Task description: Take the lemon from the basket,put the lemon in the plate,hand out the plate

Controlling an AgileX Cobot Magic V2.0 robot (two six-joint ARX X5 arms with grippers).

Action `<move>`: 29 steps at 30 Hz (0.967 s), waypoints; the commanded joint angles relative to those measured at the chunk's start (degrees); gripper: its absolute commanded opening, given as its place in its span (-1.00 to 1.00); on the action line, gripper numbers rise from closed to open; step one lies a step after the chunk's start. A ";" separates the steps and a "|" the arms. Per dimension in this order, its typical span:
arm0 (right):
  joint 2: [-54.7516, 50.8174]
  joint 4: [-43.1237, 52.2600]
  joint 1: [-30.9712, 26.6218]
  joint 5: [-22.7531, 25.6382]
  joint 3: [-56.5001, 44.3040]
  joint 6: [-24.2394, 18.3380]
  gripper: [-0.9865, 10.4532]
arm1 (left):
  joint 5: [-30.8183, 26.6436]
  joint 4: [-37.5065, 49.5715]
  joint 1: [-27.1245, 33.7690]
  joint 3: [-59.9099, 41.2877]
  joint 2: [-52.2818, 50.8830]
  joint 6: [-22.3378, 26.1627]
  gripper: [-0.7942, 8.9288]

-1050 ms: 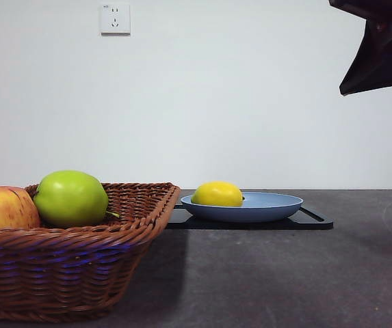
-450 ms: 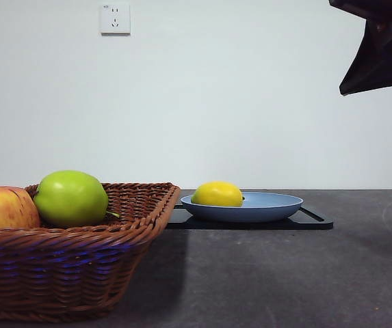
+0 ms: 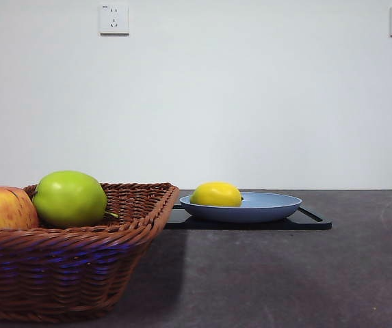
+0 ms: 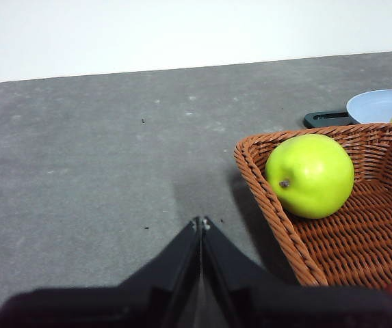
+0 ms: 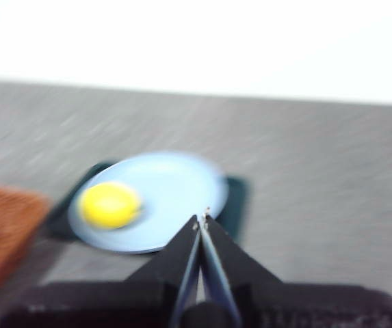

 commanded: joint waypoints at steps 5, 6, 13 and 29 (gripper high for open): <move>-17.40 0.57 -16.63 -15.41 -13.75 -1.55 -0.82 | 0.02 0.22 0.13 -0.68 -0.17 -0.33 -0.82; -18.62 0.66 -18.10 -16.33 -15.13 -1.57 -0.82 | 0.04 0.22 0.13 -0.68 -0.17 -0.33 -0.82; -24.59 0.74 -20.85 -16.22 -22.10 -1.70 -0.82 | 0.04 0.22 0.13 -0.68 -0.17 -0.33 -0.82; -28.35 -3.93 -20.85 -15.74 -23.28 -1.49 -0.82 | 0.04 0.22 0.13 -0.68 -0.17 -0.33 -0.82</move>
